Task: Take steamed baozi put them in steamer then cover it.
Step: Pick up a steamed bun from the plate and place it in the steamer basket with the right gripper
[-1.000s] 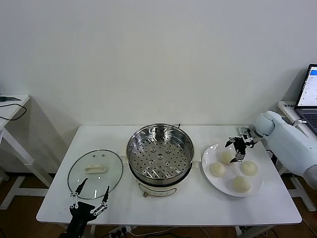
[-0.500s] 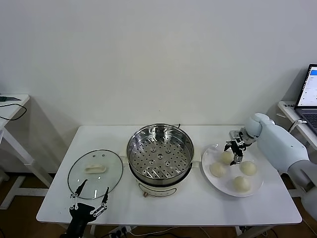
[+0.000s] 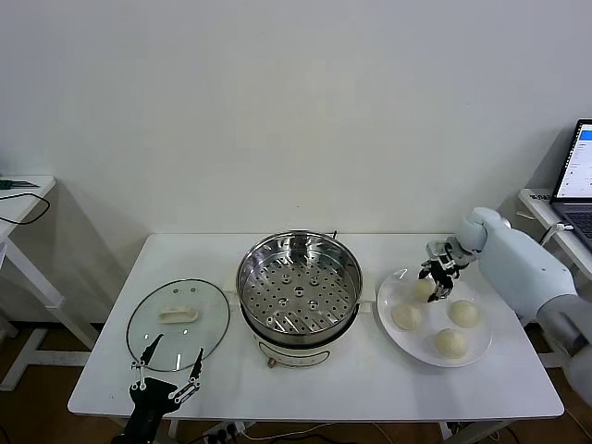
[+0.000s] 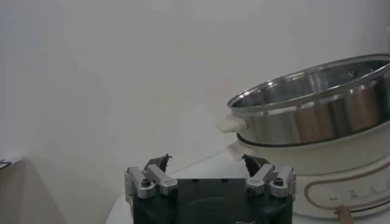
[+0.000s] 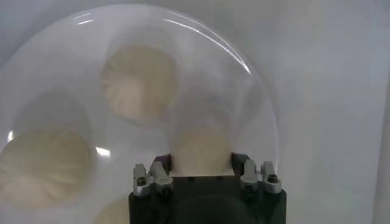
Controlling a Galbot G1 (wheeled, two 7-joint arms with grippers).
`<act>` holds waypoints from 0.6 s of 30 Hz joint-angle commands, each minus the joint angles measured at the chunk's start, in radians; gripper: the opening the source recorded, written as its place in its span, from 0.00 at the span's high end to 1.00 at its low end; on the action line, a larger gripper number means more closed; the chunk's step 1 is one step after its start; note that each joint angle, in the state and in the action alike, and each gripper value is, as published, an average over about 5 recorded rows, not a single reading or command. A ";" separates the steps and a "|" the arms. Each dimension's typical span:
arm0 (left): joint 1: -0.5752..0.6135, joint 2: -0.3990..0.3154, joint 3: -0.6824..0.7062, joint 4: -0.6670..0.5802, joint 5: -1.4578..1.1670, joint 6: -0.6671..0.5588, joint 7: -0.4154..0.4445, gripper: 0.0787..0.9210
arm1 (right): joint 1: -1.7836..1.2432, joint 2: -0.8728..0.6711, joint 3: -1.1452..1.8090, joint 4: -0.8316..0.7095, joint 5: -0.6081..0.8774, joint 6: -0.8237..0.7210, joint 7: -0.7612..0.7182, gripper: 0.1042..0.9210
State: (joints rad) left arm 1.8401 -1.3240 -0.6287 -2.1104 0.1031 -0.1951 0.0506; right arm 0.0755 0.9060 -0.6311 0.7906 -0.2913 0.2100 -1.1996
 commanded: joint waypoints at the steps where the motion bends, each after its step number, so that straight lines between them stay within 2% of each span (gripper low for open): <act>1: -0.001 0.001 0.001 -0.003 0.000 0.002 -0.001 0.12 | 0.131 -0.069 -0.088 0.215 0.051 0.061 -0.014 0.30; 5: -0.002 0.002 0.005 -0.006 0.000 0.000 -0.001 0.12 | 0.301 -0.076 -0.224 0.358 0.109 0.160 -0.016 0.29; 9: -0.001 0.002 0.007 -0.009 0.000 -0.002 -0.002 0.12 | 0.448 -0.019 -0.309 0.452 0.154 0.262 -0.016 0.29; 18: 0.000 0.001 0.008 -0.015 0.000 -0.001 -0.006 0.12 | 0.573 0.152 -0.411 0.537 0.136 0.424 0.007 0.29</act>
State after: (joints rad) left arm 1.8398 -1.3231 -0.6210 -2.1246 0.1033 -0.1959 0.0449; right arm 0.4978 0.9881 -0.9427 1.2101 -0.1836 0.5179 -1.1978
